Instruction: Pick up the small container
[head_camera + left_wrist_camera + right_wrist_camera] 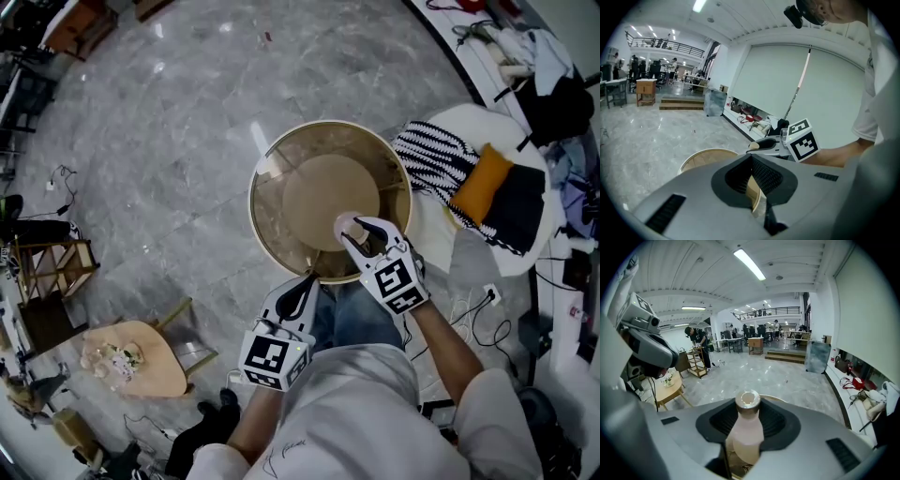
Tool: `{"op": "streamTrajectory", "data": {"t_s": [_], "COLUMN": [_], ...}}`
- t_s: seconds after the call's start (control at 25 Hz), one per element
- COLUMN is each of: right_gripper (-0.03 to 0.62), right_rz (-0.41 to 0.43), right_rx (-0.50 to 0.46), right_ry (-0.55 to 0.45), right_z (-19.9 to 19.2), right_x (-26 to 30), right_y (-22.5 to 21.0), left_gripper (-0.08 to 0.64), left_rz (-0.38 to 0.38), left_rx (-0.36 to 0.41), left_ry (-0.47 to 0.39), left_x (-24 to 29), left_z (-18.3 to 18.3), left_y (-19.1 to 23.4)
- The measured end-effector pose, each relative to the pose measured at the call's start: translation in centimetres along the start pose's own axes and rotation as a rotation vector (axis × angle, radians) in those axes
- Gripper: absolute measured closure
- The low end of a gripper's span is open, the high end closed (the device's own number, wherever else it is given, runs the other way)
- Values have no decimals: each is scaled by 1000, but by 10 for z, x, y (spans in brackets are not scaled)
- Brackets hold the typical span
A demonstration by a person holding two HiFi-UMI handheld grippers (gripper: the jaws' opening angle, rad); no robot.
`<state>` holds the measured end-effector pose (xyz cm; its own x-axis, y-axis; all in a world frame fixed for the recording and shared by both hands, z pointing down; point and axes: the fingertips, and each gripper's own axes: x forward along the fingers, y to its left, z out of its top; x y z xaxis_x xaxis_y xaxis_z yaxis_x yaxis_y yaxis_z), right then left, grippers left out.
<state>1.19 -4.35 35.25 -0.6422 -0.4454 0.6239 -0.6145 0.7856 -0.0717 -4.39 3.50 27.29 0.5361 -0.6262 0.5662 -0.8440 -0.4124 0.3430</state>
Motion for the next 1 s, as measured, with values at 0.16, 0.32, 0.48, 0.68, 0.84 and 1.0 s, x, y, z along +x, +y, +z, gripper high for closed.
{"op": "streamTrajectory", "data": {"t_s": [0.16, 0.32, 0.48, 0.68, 0.84, 1.0], "right_gripper": [445, 445, 445, 445, 445, 445], "right_rz": [9, 17, 29, 43, 53, 70], "right_rx": [-6, -15, -22, -24, -40, -43], "right_ry": [1, 1, 0, -7, -14, -25], "right_z": [10, 20, 31, 44, 55, 66], "right_x": [-9, -20, -31, -45, -54, -64], "right_y": [8, 17, 28, 41, 52, 64], "left_gripper": [555, 555, 555, 555, 555, 555], "left_rz": [-3, -2, -3, -1, -1, -5], "left_rx": [11, 20, 31, 46, 57, 63], "left_ry": [-16, -34, -57, -86, -108, -127], "left_x": [-10, -21, -33, -46, -56, -65], "left_z": [6, 12, 21, 30, 36, 39], "left_y": [-2, -3, 0, 0, 0, -1]}}
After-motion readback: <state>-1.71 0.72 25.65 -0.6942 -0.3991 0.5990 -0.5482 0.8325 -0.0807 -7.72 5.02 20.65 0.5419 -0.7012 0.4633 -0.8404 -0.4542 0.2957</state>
